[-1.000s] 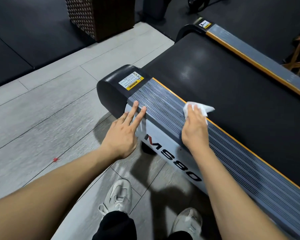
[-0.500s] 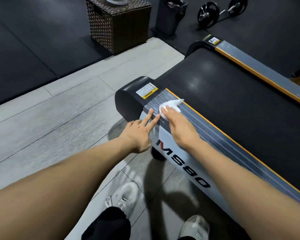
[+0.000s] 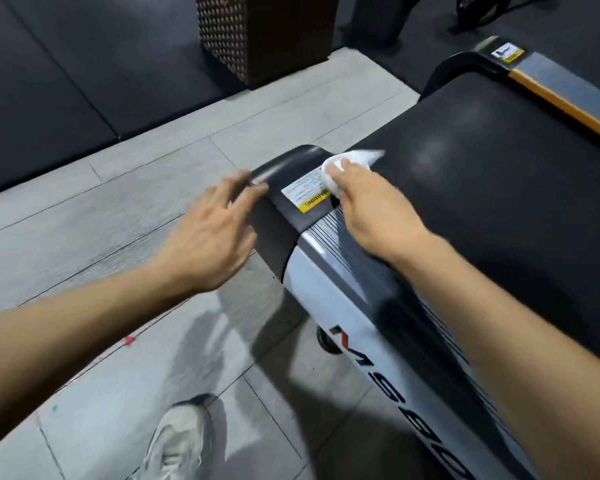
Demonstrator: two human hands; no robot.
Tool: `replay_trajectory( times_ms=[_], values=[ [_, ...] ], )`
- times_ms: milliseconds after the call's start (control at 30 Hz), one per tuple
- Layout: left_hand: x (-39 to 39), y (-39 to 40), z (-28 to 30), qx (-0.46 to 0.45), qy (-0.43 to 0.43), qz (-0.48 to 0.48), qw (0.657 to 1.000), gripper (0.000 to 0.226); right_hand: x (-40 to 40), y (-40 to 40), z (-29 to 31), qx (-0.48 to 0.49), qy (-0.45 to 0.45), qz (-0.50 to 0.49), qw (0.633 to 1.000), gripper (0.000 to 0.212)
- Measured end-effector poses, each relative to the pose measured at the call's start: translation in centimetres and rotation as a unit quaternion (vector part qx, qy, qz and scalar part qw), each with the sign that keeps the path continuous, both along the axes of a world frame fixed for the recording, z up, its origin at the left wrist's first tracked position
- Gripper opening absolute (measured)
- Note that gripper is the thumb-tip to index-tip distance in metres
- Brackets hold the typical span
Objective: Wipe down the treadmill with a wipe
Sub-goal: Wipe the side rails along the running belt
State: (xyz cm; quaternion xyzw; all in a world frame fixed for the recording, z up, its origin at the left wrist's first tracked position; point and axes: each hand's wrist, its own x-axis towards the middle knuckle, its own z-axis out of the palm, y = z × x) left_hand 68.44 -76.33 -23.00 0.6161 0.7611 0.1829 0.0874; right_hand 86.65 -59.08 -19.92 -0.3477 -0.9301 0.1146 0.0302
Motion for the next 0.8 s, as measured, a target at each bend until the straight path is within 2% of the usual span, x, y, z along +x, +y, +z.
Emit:
replay_trajectory(
  times_ms=[67,167,233,300,400,433,500,567,633,700,800],
  values=[
    [-0.9,-0.3,-0.8,-0.020,0.009,-0.046,0.999,0.066,-0.8,-2.6,-1.6,0.013,0.001,0.098,0.995,0.066],
    [-1.9,-0.4,-1.1,-0.021,-0.019,-0.053,0.998,0.067,-0.9,-5.4,-2.4,-0.018,0.053,0.167,0.984,0.059],
    [-2.0,-0.1,-1.2,-0.005,-0.037,-0.049,0.998,0.064,-0.7,-4.8,-2.1,-0.050,0.041,0.196,0.978,0.058],
    [-1.7,0.1,-1.3,0.011,-0.067,-0.036,0.997,0.062,-0.4,-1.9,-2.3,-0.041,0.026,0.176,0.983,0.061],
    [-1.4,0.3,-1.5,0.025,-0.092,-0.028,0.995,0.059,-1.2,0.9,-1.8,-0.005,0.007,0.047,0.999,0.062],
    [-1.4,0.5,-1.3,0.028,-0.096,-0.027,0.995,0.057,-2.1,0.4,-1.6,0.005,-0.004,0.049,0.999,0.064],
    [-1.5,0.8,-0.8,0.039,-0.116,-0.017,0.992,0.050,-3.8,-1.4,-1.8,-0.005,0.002,0.129,0.992,0.066],
    [-1.4,1.0,-0.2,0.059,-0.158,0.008,0.986,0.038,-4.4,-2.5,-2.2,-0.050,0.030,0.192,0.980,0.061],
    [-1.5,1.5,0.3,0.085,-0.192,0.061,0.976,0.028,-4.3,-1.9,-2.2,-0.080,0.099,0.196,0.972,0.053],
    [-1.4,2.6,1.1,0.127,-0.168,0.096,0.973,0.024,-3.8,-1.2,-1.7,-0.103,0.176,0.148,0.968,0.044],
    [-0.6,4.6,2.4,0.156,-0.108,0.052,0.980,0.028,-3.6,-0.9,-1.0,-0.145,0.261,0.075,0.951,0.035]
  ],
)
